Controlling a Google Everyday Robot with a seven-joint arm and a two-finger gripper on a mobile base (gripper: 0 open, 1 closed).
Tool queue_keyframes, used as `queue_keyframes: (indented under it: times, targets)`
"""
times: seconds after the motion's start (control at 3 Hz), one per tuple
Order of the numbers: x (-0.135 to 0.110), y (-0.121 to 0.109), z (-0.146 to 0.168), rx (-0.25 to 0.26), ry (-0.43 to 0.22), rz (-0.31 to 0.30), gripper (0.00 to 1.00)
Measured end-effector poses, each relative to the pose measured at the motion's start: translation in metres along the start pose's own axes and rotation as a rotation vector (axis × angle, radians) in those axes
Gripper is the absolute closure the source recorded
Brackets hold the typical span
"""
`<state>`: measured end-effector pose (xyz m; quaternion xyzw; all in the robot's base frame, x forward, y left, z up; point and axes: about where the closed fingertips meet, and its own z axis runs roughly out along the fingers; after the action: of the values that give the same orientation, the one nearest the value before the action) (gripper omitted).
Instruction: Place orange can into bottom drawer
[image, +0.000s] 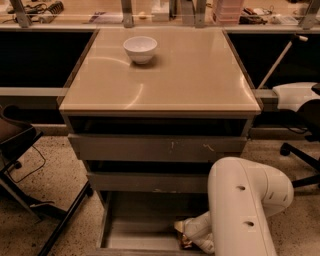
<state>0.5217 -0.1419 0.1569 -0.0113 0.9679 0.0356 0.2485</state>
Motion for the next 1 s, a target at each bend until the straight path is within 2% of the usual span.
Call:
queue_keyframes:
  times: [1.0]
  targets:
    - [0.0,0.0,0.0,0.0,0.0,0.0,0.12]
